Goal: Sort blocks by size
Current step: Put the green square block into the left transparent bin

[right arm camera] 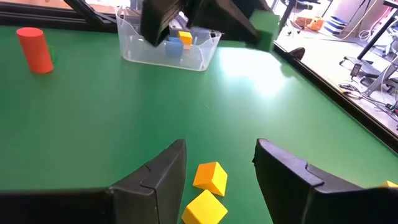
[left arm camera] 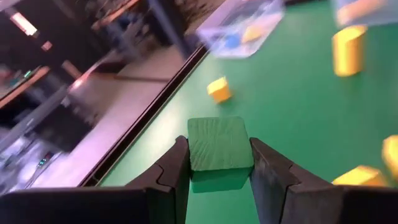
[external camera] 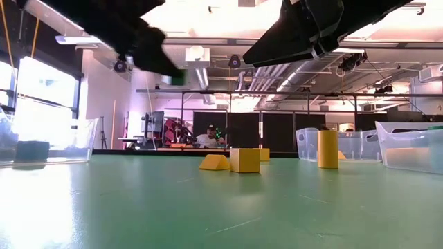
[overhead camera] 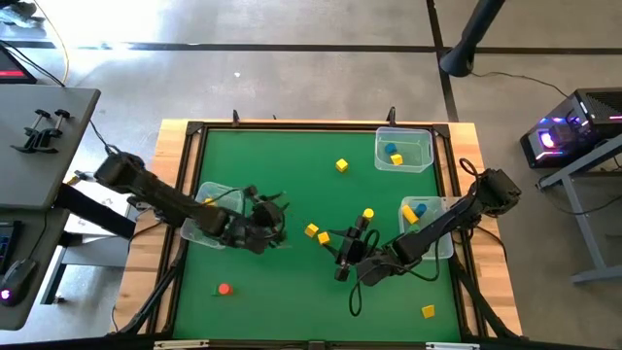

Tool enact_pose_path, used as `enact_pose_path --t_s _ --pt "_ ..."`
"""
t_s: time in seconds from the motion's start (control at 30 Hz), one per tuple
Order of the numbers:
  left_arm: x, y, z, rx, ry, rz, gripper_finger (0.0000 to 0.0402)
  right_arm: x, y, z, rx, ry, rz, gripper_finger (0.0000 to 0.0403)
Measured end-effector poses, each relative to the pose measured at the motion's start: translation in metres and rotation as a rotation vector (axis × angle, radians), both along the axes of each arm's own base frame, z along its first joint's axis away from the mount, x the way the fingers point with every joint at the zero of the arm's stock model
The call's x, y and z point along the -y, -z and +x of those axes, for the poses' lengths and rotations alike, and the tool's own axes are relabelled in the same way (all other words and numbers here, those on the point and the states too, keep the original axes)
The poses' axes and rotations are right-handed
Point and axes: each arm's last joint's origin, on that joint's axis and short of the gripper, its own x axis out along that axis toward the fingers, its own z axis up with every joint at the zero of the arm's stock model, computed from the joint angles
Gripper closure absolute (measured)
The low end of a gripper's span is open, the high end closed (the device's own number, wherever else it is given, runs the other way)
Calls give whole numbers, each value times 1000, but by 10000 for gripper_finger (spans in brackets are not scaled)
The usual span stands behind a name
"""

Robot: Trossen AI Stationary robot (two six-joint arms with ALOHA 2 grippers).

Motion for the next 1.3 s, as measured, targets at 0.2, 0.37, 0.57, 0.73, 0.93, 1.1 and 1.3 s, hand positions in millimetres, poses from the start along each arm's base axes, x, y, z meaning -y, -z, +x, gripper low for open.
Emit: enact_pose_path --t_s 0.2,0.37,0.57,0.73,0.93,1.1,1.3 --pt "-6 -1 -40 -26 -136 -21 294 0 0 0 -2 1 -2 221" --pt "-7 -1 -70 -20 -216 -68 293 0 0 0 -2 2 -3 221" --pt "-6 0 -97 -70 -298 -150 293 0 0 0 -2 2 -3 221" --pt "-3 7 -114 -137 -356 -221 293 0 0 0 -1 3 -3 221" --pt "1 26 -137 -254 -463 -357 293 0 0 0 -1 3 -3 221" --pt "8 24 -144 -243 -408 -395 293 1 0 0 -1 5 -3 221" --pt "0 2 -155 -139 -361 -539 296 5 0 3 3 22 3 221"
